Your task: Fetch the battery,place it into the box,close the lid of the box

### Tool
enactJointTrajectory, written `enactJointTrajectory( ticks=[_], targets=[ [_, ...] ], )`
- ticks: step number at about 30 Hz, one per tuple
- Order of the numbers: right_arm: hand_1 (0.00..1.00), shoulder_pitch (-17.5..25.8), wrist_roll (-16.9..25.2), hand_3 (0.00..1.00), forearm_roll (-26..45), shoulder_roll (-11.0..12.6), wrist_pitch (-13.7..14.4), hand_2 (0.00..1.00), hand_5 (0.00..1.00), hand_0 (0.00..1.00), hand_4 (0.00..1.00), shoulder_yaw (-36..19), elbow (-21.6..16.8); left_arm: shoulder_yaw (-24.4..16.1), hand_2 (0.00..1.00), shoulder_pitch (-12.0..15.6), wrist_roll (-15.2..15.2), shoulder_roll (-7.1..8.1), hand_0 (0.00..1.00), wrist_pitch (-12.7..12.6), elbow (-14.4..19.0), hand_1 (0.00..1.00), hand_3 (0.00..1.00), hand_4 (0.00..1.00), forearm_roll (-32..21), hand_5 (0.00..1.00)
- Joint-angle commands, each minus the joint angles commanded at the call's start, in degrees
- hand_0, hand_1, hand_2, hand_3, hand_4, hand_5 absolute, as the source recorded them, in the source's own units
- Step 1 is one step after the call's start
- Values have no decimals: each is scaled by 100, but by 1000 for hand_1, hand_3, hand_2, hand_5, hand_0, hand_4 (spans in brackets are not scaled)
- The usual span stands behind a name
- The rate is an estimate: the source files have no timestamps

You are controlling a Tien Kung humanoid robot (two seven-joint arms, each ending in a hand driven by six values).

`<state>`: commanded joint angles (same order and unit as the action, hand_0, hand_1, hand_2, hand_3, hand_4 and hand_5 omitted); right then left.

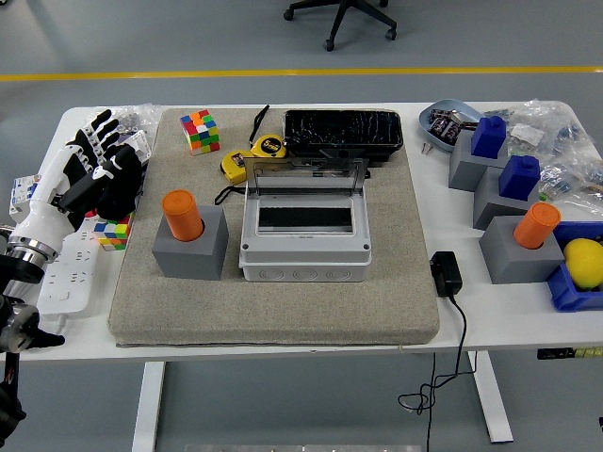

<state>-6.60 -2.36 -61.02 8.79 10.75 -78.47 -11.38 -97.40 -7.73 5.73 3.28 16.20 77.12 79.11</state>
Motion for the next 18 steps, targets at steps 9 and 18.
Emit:
enactJointTrajectory(
  ticks=[9,18],
  targets=[
    [765,-15,-26,813,-23,37,1,754,998,838,998,22,10,159,998,42,-239,70,998,133,-204,998,998,998,-25,494],
    [764,-22,-34,812,-8,41,1,754,998,839,998,70,4,406,998,90,-83,126,998,-35,-251,998,998,998,6,488]
  ],
)
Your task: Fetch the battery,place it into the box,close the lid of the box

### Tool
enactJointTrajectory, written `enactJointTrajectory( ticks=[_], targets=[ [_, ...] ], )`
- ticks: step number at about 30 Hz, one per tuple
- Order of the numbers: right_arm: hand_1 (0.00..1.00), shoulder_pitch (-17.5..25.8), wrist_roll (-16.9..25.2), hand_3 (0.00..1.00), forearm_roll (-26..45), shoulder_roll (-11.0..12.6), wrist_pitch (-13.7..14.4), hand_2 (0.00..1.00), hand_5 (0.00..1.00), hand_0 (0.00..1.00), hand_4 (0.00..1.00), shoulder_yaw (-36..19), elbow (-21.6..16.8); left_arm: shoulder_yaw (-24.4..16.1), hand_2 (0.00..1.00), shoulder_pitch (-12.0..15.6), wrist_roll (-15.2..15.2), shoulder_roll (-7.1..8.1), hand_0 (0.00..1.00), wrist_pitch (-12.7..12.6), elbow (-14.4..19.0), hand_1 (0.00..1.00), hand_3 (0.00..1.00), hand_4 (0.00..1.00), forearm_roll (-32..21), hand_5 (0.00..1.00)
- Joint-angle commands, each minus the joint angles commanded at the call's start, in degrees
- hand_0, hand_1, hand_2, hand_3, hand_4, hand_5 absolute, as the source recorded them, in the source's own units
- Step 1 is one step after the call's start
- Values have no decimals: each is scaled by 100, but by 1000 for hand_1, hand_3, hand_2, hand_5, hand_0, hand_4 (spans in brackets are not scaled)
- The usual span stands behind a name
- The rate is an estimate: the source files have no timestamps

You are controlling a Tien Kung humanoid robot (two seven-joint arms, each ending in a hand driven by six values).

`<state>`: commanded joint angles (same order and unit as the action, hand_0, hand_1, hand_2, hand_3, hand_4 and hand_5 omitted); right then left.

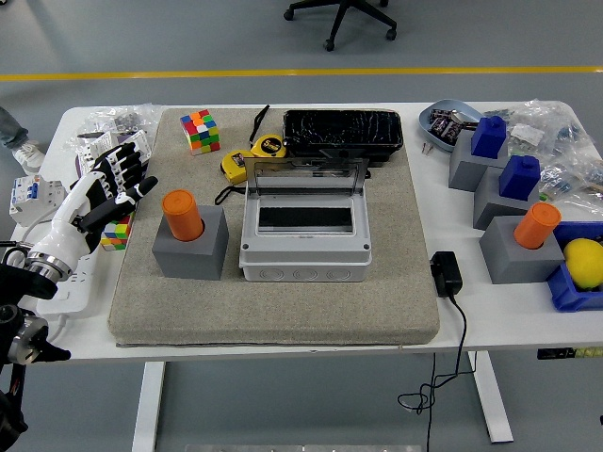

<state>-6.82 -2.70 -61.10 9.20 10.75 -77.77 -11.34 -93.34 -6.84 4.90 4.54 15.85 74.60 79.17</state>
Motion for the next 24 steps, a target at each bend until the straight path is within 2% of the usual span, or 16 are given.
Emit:
enactJointTrajectory(
  ticks=[5,12,24],
  targets=[
    [764,-3,-7,811,4,11,4,754,998,838,998,2,-3,72,998,-12,147,-39,998,-76,-3,998,998,998,-10,518],
    [765,44,-8,811,-20,-17,-10,754,998,838,998,-19,1,215,998,3,72,-50,998,123,-19,998,998,998,-105,538],
    [765,-9,-9,809,-53,-43,-7,753,998,839,998,-100,-3,178,998,-94,105,-79,998,441,-177,998,998,998,157,534]
  ],
)
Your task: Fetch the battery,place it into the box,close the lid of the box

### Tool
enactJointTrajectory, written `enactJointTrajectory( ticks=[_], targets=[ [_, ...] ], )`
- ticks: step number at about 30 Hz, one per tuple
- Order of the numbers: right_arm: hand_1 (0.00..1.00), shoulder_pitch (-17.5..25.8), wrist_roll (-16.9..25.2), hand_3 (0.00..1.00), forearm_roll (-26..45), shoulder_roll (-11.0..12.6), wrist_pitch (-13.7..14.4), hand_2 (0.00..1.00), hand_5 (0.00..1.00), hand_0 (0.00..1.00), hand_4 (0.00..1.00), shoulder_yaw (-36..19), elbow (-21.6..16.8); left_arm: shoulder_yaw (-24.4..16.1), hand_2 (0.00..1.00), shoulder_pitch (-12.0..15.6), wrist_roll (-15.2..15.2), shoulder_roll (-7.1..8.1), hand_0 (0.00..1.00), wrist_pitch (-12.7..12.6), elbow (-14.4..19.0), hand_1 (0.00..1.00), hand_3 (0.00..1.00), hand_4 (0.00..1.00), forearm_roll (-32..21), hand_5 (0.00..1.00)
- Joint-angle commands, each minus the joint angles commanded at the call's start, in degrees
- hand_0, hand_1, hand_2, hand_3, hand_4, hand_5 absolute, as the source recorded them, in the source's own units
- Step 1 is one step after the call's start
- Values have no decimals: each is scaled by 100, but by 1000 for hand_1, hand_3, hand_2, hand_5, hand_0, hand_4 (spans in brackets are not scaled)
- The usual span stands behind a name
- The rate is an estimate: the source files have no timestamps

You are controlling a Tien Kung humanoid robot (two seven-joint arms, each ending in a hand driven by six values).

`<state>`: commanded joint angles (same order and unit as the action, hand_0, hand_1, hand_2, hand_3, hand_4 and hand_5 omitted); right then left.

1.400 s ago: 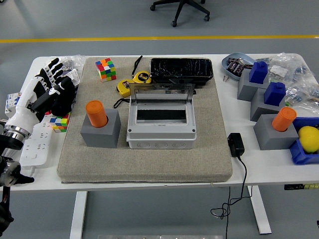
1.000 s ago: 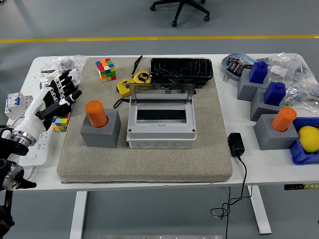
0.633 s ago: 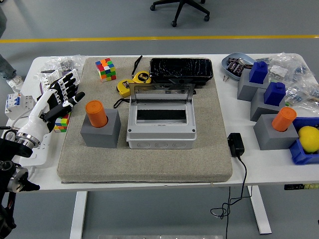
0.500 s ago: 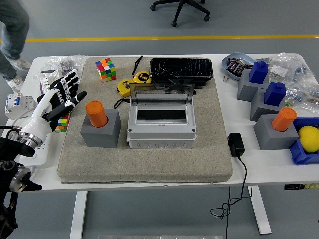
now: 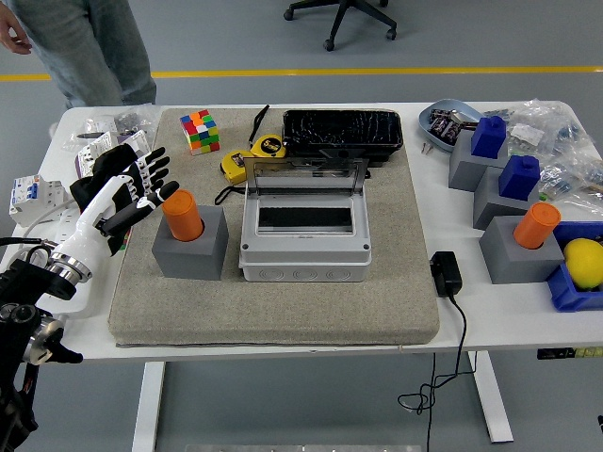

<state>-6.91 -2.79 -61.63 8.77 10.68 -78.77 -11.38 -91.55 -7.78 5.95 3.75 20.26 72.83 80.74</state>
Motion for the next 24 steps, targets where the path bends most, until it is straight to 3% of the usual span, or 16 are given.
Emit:
enactJointTrajectory(
  ticks=[14,15,24],
  targets=[
    [764,-35,3,809,-16,-20,4,754,998,838,998,-48,-1,90,998,-51,-31,-23,998,103,-25,998,953,998,9,550],
    [764,-32,4,809,-10,-21,4,753,998,839,998,-42,-3,91,998,-62,-39,-36,935,106,-40,980,987,998,-43,543],
    [764,-56,13,809,12,-27,20,752,998,838,998,-30,-8,111,998,-294,14,-88,904,55,-345,997,998,998,-43,529]
  ],
)
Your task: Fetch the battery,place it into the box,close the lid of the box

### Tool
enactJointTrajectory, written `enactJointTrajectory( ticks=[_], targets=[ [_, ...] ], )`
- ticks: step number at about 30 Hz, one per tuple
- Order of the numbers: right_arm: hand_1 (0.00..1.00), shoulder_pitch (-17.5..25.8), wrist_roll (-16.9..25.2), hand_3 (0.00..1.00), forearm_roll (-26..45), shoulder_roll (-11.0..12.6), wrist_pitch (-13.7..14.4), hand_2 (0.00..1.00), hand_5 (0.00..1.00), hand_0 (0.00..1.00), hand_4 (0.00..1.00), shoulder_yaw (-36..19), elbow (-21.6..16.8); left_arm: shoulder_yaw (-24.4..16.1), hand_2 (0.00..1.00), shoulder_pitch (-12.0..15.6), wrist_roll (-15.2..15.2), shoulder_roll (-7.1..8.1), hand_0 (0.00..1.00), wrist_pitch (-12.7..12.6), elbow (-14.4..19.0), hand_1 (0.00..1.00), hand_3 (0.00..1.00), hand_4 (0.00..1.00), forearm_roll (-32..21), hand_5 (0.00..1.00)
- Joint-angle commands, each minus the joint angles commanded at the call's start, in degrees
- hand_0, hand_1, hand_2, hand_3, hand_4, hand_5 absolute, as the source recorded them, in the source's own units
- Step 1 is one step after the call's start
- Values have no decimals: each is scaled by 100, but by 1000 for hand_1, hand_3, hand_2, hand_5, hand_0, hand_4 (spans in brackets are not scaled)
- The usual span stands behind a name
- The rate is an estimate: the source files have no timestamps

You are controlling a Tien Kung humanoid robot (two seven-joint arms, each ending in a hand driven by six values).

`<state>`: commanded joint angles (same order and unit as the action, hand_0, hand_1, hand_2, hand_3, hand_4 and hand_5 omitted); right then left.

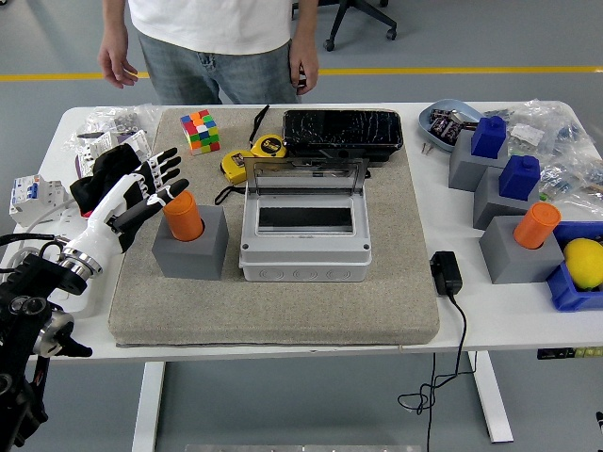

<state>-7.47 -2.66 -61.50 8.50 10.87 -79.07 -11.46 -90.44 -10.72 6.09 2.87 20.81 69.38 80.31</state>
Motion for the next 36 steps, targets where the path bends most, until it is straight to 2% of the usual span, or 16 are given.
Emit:
enactJointTrajectory(
  ticks=[2,3,8,9,14,15,20,21,26,27,32,33,36],
  targets=[
    [764,-3,-2,809,-2,5,1,752,998,838,998,-6,3,39,998,-19,5,0,904,25,-11,997,998,998,52,529],
    [765,1,-5,809,-15,6,0,753,998,839,998,-25,9,73,998,-21,17,-4,918,21,-19,998,998,998,65,462],
    [765,13,-8,809,-24,8,-5,753,998,839,998,-43,15,142,998,-10,46,-26,918,2,4,998,998,998,162,462],
    [764,13,-8,809,-27,7,-5,753,998,838,998,-47,16,165,998,-8,50,-22,918,-15,13,997,998,998,202,292],
    [764,1,-1,809,-1,10,6,753,998,838,998,-24,5,230,998,-1,68,-23,918,-120,22,997,998,998,312,292],
    [765,-1,0,809,2,12,8,752,998,838,998,-20,4,243,998,0,76,-25,916,-147,22,984,998,998,328,171],
    [765,-7,-4,809,-14,22,4,752,998,838,998,-43,14,363,998,-35,157,-51,916,-379,-50,984,998,998,486,171],
    [765,-8,-4,809,-16,23,4,753,998,838,998,-45,14,365,952,-37,161,-54,914,-388,-54,939,932,998,493,67],
    [765,-6,-2,809,-3,26,5,753,998,838,998,-36,12,433,952,-85,203,-74,914,-485,-82,939,932,998,580,67],
    [764,-4,-1,809,-4,26,4,753,998,837,998,-37,13,454,864,-90,208,-75,897,-503,-88,914,831,998,579,19],
    [764,-5,-7,809,-1,33,-1,753,998,837,998,-22,17,589,864,-86,247,-99,897,-623,-93,914,831,998,537,19],
    [764,-7,-7,809,-5,34,1,752,998,837,998,-28,18,624,809,-80,270,-104,866,-685,-93,881,741,998,500,19],
    [764,-15,-10,809,-24,38,18,752,998,837,998,-38,20,727,809,-39,366,-123,866,-927,-86,881,741,998,337,19]
  ],
)
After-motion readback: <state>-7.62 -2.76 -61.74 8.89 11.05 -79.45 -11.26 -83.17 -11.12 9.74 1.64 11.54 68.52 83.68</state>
